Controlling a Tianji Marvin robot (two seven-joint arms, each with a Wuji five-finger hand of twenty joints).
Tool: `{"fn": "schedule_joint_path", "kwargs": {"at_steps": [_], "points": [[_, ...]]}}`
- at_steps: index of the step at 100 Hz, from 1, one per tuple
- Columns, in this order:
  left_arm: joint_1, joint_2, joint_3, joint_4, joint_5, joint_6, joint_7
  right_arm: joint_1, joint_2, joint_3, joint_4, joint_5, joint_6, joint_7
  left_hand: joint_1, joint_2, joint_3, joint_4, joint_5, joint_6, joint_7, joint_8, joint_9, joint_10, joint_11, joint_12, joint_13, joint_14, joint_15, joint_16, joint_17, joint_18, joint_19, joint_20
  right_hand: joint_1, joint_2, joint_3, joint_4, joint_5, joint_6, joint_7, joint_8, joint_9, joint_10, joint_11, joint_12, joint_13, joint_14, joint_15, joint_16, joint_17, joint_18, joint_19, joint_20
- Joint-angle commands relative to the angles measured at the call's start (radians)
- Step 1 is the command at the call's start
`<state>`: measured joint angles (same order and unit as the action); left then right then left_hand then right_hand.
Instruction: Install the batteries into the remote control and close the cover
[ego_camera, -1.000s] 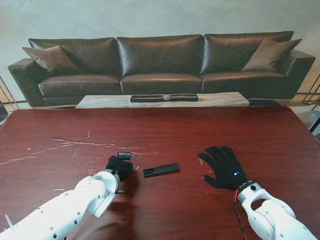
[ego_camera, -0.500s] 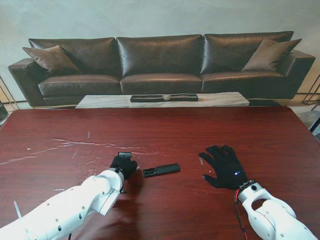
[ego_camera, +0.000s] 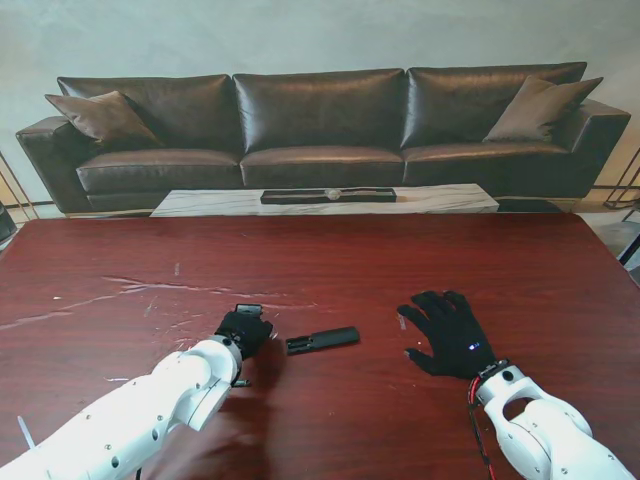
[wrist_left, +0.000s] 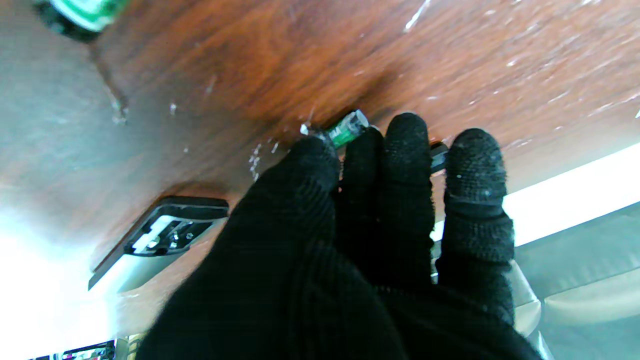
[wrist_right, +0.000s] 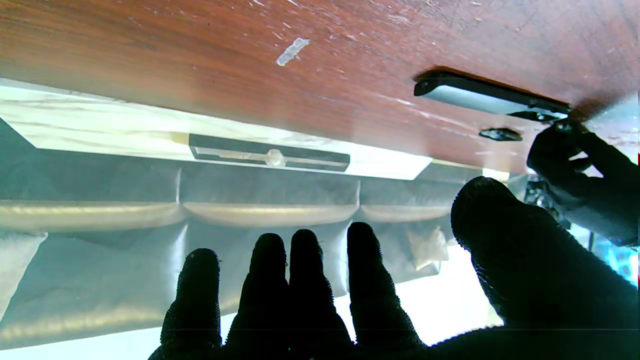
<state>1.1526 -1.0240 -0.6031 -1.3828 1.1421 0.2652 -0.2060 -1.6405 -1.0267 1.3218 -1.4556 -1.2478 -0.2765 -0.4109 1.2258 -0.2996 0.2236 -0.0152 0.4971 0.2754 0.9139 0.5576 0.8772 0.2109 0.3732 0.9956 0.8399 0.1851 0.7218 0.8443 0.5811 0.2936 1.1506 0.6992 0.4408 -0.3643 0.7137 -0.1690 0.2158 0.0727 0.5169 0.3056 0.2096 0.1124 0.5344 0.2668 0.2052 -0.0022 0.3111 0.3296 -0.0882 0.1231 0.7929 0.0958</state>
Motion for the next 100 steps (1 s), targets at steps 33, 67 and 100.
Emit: {"fn": "schedule_joint_path", "kwargs": {"at_steps": [33, 67, 100], "points": [[0.061, 0.011, -0.095, 0.013, 0.039, -0.077, 0.004, -0.005, -0.002, -0.005, -0.01, -0.004, 0.003, 0.012, 0.058, -0.087, -0.042, 0.002, 0.073, -0.182, 0.06, -0.006, 0.042, 0.003, 0.014, 0.021, 0.014, -0.015, -0.016, 0.022, 0.006, 0.038, 0.016, 0.013, 0.033, 0.034, -0.025, 0.017, -0.003, -0.001, 0.006, 0.01, -0.021, 0.008, 0.003, 0.007, 0.02, 0.0, -0.007, -0.011, -0.009, 0.014, 0.005, 0.011], [0.088, 0.0, -0.152, -0.028, 0.022, -0.111, 0.047, -0.006, -0.002, -0.004, -0.01, -0.005, 0.004, 0.011, 0.055, -0.09, -0.035, 0.002, 0.071, -0.178, 0.058, 0.003, 0.043, 0.006, 0.011, 0.028, 0.016, -0.015, -0.017, 0.029, 0.008, 0.039, 0.014, 0.013, 0.039, 0.038, -0.028, 0.018, -0.004, -0.001, 0.007, 0.01, -0.02, 0.006, 0.003, 0.007, 0.021, 0.001, -0.006, -0.011, -0.009, 0.014, 0.005, 0.011], [0.073, -0.005, -0.145, -0.03, -0.005, -0.122, 0.055, -0.004, -0.001, -0.005, -0.006, -0.009, 0.005, 0.008, 0.051, -0.096, -0.028, 0.002, 0.072, -0.171, 0.054, 0.011, 0.048, 0.008, 0.01, 0.032, 0.021, -0.015, -0.016, 0.033, 0.012, 0.042, 0.014, 0.013, 0.04, 0.039, -0.03, 0.018, -0.005, -0.001, 0.008, 0.01, -0.021, 0.006, 0.003, 0.007, 0.021, 0.001, -0.006, -0.011, -0.009, 0.013, 0.005, 0.01]]}}
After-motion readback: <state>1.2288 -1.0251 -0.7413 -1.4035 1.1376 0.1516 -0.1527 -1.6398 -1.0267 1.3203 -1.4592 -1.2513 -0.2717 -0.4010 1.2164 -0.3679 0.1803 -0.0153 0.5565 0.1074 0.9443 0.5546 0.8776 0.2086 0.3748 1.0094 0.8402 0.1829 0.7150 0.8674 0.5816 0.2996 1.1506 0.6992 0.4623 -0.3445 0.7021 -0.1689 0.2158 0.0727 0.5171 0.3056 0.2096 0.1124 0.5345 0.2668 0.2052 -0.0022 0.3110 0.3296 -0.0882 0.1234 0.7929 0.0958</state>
